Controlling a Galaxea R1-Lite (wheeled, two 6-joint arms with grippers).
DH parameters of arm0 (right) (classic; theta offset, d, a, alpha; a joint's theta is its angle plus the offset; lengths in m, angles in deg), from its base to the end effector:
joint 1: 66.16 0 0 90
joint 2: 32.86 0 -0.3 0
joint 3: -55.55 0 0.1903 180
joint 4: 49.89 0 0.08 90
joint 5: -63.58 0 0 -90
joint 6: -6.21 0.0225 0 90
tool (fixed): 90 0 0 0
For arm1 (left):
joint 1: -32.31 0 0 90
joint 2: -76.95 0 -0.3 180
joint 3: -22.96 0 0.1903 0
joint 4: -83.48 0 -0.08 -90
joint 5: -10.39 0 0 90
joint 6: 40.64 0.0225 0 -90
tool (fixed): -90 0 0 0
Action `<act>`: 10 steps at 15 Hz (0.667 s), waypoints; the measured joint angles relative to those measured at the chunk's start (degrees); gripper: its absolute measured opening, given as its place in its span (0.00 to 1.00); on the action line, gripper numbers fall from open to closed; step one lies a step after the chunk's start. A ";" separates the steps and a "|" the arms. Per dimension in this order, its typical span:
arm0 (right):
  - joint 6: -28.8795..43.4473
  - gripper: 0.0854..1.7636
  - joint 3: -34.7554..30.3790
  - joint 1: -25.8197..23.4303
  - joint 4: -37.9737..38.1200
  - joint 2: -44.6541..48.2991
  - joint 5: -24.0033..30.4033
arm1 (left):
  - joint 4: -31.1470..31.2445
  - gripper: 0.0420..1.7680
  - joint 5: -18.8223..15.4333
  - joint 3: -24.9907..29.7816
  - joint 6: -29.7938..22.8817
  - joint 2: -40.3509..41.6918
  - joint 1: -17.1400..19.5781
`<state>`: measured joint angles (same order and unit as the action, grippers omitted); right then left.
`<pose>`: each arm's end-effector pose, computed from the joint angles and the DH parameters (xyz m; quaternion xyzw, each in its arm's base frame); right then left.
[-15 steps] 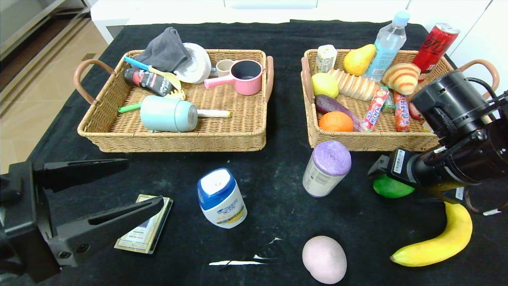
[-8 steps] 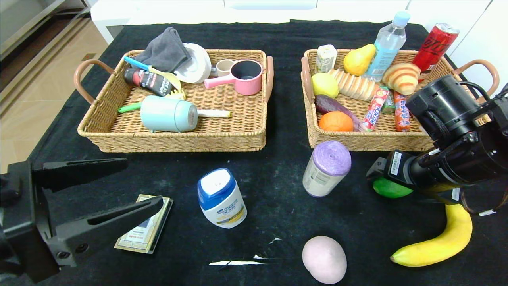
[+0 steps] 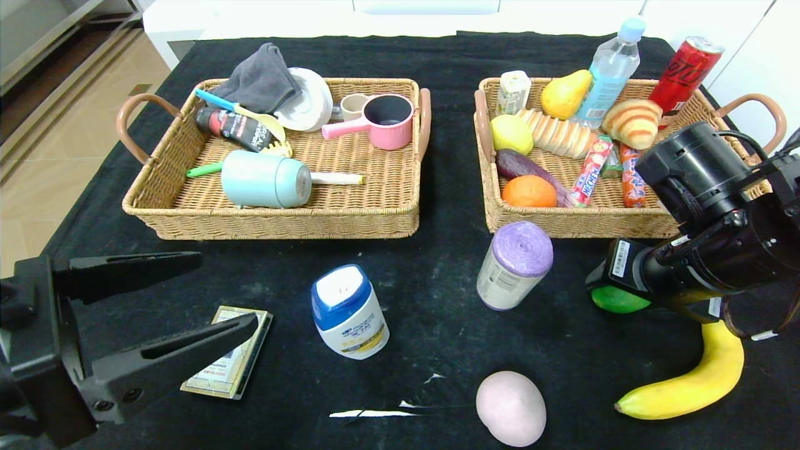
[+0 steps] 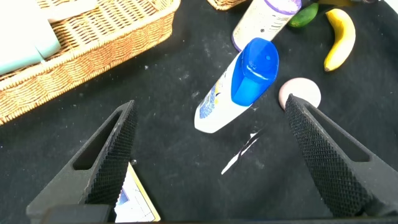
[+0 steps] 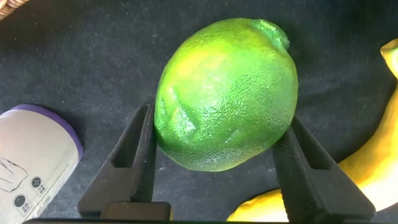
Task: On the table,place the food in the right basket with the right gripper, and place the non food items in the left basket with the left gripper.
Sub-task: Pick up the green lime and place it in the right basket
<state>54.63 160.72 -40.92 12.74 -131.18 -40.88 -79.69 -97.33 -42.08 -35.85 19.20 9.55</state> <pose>0.2643 0.1184 0.2354 0.2160 0.4353 -0.1047 0.8677 0.1160 -0.0561 0.2611 0.0427 0.0686 -0.3479 0.9340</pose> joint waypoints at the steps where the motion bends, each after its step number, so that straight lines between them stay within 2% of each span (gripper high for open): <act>1: 0.00 0.62 -0.04 -0.02 0.00 -0.09 -0.04 | 0.00 0.97 0.00 0.00 0.09 0.00 0.00; 10: 0.00 0.61 -0.06 -0.02 -0.16 -0.28 -0.01 | 0.01 0.97 0.00 0.41 0.83 0.28 0.00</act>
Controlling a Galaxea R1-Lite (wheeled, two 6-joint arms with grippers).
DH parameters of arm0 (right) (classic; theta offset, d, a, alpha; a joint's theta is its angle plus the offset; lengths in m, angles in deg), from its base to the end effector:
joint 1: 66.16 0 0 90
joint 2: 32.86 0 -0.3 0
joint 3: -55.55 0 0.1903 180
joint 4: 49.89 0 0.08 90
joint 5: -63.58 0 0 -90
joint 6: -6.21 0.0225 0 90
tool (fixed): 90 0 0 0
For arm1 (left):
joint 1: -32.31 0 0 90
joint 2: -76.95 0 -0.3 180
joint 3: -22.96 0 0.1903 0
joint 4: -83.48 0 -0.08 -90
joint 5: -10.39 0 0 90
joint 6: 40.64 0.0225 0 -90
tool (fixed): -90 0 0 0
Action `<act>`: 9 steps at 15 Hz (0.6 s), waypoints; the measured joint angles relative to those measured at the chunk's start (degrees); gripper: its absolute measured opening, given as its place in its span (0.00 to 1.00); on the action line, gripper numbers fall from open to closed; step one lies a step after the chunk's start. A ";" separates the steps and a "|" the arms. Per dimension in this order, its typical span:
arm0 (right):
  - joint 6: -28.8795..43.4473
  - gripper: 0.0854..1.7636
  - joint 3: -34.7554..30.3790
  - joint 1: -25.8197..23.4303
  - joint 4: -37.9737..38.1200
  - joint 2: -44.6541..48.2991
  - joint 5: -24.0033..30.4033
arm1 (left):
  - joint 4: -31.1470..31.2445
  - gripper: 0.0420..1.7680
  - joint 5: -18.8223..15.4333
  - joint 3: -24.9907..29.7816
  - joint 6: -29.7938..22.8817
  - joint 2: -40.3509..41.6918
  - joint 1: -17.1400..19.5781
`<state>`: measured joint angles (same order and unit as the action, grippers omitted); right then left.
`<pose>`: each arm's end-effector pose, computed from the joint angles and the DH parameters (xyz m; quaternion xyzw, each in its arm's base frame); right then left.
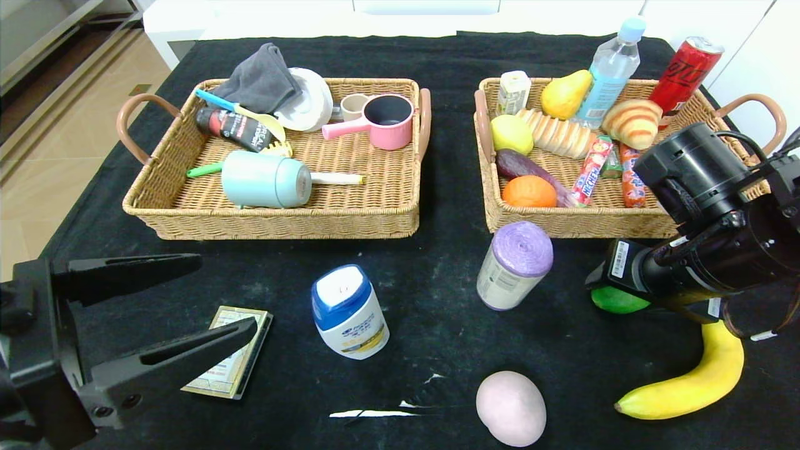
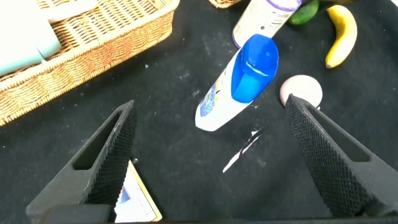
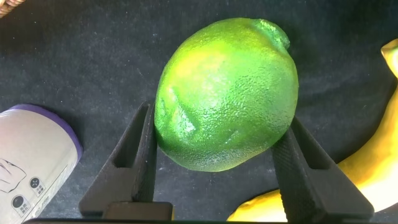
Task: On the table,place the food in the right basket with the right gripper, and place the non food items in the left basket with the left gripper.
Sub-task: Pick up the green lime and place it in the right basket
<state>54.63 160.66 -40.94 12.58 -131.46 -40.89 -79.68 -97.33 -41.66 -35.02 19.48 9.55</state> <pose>0.2656 0.1189 0.2339 0.2153 0.4364 -0.1055 0.8672 0.1149 -0.0556 0.2595 0.0495 0.0674 -0.3484 0.9336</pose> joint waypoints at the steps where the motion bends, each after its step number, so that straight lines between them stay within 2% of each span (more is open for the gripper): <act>1: -0.07 0.61 0.02 0.05 0.02 0.01 -0.07 | 0.00 0.97 -0.02 0.02 0.02 0.05 0.00; 9: -2.01 0.61 0.72 2.00 0.91 4.33 -0.02 | 0.18 0.97 0.10 0.29 0.28 0.30 0.00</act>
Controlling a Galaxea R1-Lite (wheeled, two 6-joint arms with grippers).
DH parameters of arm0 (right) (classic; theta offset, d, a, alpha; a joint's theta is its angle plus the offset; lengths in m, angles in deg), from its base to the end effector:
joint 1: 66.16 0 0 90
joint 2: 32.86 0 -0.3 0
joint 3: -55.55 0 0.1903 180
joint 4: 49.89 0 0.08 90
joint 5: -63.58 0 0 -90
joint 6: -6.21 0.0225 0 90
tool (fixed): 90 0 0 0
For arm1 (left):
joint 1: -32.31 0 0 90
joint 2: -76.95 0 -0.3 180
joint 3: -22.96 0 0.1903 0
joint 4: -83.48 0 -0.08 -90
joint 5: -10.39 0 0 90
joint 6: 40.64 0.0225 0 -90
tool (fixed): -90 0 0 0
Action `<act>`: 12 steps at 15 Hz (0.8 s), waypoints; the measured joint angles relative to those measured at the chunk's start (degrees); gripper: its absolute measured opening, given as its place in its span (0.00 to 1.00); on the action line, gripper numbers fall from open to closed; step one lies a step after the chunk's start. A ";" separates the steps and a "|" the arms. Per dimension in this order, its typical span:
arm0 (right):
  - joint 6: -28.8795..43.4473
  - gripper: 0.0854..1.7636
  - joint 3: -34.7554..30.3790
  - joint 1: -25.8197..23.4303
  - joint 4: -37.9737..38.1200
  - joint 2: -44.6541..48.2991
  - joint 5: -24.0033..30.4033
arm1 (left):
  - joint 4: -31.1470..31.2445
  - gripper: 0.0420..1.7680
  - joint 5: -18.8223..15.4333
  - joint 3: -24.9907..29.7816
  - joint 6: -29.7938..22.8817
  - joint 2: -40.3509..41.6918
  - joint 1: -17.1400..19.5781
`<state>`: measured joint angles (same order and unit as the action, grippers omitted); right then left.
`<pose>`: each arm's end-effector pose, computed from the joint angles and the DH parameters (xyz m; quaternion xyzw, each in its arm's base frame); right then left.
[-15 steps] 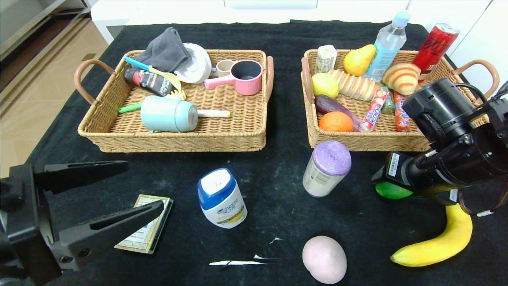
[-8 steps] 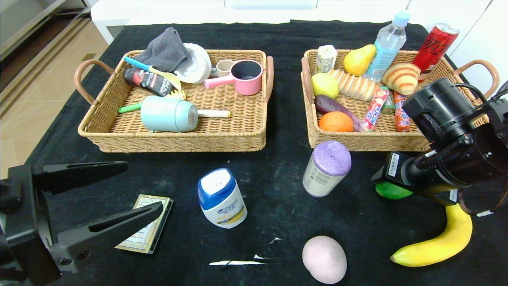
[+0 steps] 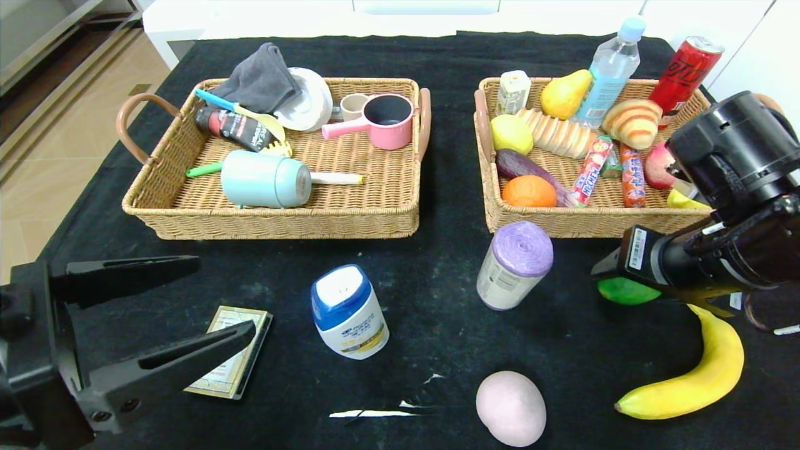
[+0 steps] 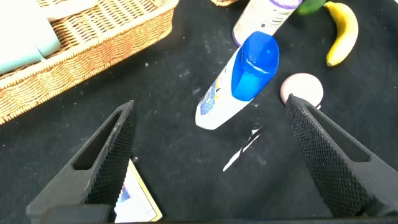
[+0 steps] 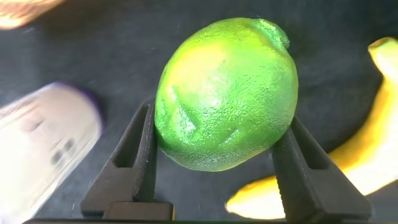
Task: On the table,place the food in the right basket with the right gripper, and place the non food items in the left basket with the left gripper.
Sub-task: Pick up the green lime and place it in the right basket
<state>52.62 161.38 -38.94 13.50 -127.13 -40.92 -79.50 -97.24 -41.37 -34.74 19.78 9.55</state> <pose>0.2442 0.1193 0.2573 0.2092 0.4146 -0.0693 0.8829 0.1137 -0.0551 0.2584 0.0520 0.0680 -0.3479 0.9336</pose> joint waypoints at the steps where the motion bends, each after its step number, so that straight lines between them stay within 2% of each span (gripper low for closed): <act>1: -0.99 0.61 0.28 0.23 0.72 0.89 0.00 | 0.00 0.97 -0.01 0.00 0.21 0.16 0.00; 6: -3.55 0.61 5.68 0.54 4.82 2.40 -0.20 | -0.13 0.97 0.02 0.00 0.43 0.55 0.00; 12: -9.25 0.61 19.29 -1.40 8.63 -1.05 -0.28 | -0.13 0.97 -0.28 -0.38 0.44 1.01 0.00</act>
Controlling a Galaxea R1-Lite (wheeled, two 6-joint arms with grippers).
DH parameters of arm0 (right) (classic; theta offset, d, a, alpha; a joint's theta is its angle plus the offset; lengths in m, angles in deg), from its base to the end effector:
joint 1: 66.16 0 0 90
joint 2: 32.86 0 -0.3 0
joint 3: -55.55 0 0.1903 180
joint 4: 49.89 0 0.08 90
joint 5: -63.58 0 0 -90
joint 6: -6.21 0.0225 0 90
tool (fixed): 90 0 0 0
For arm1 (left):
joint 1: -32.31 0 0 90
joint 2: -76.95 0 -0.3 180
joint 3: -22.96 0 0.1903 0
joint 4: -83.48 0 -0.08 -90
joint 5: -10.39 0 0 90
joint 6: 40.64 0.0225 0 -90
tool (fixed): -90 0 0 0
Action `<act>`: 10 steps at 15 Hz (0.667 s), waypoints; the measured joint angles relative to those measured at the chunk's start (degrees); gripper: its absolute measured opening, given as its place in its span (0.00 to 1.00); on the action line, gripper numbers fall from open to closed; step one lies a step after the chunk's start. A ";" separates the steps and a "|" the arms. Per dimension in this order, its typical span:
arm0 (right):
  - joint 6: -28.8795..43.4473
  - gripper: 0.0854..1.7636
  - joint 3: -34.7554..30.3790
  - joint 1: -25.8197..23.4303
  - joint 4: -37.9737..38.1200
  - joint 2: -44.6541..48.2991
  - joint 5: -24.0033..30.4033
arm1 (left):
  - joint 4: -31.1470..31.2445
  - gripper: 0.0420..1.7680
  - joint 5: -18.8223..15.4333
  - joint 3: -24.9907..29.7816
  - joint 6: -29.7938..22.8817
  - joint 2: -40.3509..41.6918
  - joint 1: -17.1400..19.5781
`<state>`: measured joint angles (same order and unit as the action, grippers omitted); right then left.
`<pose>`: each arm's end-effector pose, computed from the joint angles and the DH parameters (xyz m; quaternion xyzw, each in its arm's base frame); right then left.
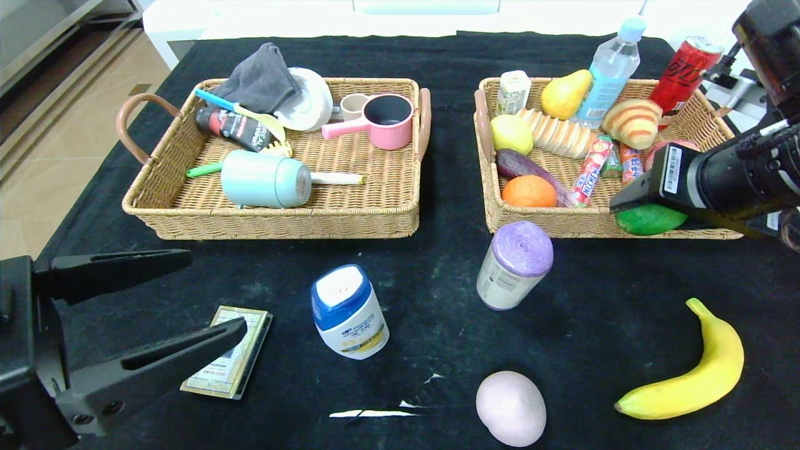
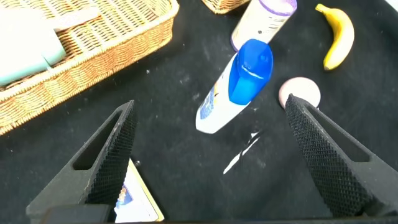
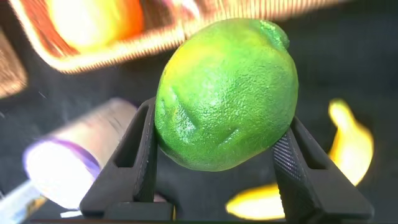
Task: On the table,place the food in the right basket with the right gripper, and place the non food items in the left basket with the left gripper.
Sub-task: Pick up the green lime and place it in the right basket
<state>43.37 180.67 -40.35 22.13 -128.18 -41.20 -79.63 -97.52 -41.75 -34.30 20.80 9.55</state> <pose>0.2440 0.1117 0.3249 0.1775 0.3488 -0.0226 0.9200 0.1093 -0.0534 0.2628 0.0548 0.0533 -0.3501 0.9336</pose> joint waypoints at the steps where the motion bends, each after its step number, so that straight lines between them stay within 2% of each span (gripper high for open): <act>1: -1.05 0.61 3.01 -0.50 0.95 -1.34 -0.40 | 0.00 0.97 0.00 -0.02 0.02 0.04 0.00; 4: -4.91 0.61 9.87 -1.43 0.54 -6.03 -2.56 | 0.06 0.97 0.00 -0.04 0.02 0.06 0.00; 7: -7.62 0.61 11.36 -2.28 -5.44 -10.11 -6.14 | 0.11 0.97 -0.02 -0.02 0.05 0.15 0.00; 10: -8.36 0.61 11.50 -2.86 -8.72 -12.09 -6.97 | 0.15 0.97 -0.09 0.02 0.07 0.12 0.00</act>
<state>35.00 192.16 -43.21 13.41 -140.27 -48.17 -79.48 -97.60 -41.72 -34.23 20.92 9.55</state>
